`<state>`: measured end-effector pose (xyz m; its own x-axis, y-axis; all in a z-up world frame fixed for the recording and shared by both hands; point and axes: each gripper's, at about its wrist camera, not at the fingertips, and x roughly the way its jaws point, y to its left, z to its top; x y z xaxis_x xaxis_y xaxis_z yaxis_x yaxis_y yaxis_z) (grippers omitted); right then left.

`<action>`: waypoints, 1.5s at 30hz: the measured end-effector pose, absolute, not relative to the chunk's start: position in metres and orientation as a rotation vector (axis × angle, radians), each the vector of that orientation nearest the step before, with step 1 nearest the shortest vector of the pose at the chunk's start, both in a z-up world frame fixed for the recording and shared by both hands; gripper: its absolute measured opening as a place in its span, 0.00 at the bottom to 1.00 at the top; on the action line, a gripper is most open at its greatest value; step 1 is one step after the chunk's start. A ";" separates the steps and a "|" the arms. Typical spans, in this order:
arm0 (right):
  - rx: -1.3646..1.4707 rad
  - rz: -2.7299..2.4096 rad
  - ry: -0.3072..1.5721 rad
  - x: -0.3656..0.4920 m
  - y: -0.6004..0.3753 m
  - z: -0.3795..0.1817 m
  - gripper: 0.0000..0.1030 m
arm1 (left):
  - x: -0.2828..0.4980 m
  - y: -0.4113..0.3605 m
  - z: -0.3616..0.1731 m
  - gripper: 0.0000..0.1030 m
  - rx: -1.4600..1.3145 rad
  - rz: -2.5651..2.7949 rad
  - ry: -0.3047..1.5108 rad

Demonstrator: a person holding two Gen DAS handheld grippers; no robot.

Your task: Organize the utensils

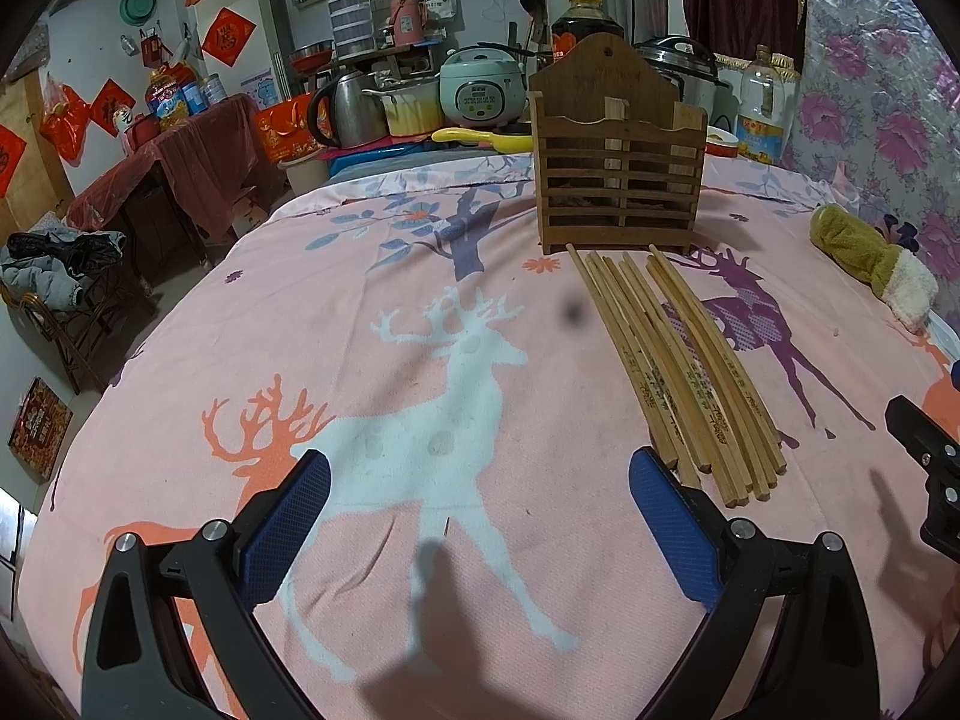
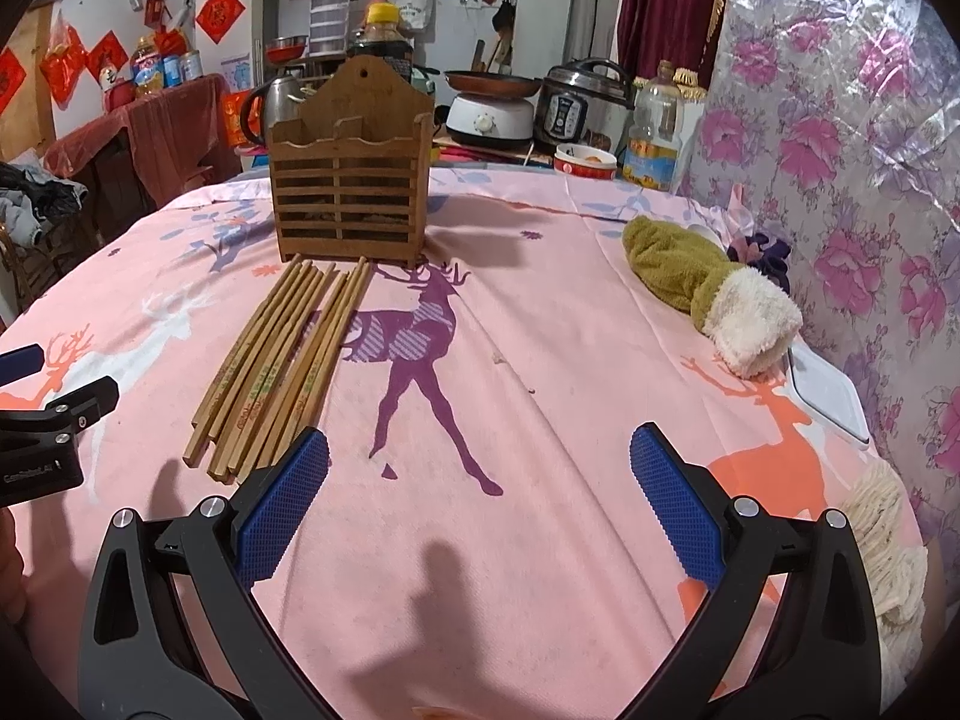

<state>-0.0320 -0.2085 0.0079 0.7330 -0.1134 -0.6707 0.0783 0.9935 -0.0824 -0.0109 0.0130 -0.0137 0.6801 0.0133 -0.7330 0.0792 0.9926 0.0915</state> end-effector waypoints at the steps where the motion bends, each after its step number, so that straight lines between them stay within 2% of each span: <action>1: -0.048 -0.106 0.750 -0.030 -0.209 0.007 0.94 | -0.010 0.013 -0.014 0.95 0.119 -0.038 0.827; 7: -0.033 -0.102 0.835 -0.018 -0.215 -0.004 0.94 | -0.008 0.014 -0.016 0.95 0.121 -0.037 0.856; 21: 0.076 -0.066 1.048 0.014 -0.236 -0.037 0.94 | 0.028 0.035 -0.039 0.95 0.006 -0.048 1.095; 29: 0.063 -0.076 1.057 0.016 -0.234 -0.040 0.95 | 0.044 0.032 -0.037 0.95 0.024 -0.049 1.130; 34: 0.021 -0.028 1.087 0.038 -0.228 -0.035 0.95 | 0.072 0.021 -0.028 0.95 -0.084 -0.123 1.178; 38: 0.161 -0.069 0.978 0.066 -0.234 -0.019 0.94 | 0.090 0.003 -0.023 0.95 -0.145 -0.180 1.168; 45: 0.226 -0.023 1.009 0.068 -0.245 -0.036 0.94 | 0.091 -0.022 -0.033 0.95 0.026 -0.167 1.095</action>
<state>0.0676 -0.2445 -0.0356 0.5345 0.0852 -0.8409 0.1232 0.9764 0.1772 0.0913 -0.0225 -0.0329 0.4466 -0.1219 -0.8864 0.1477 0.9871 -0.0613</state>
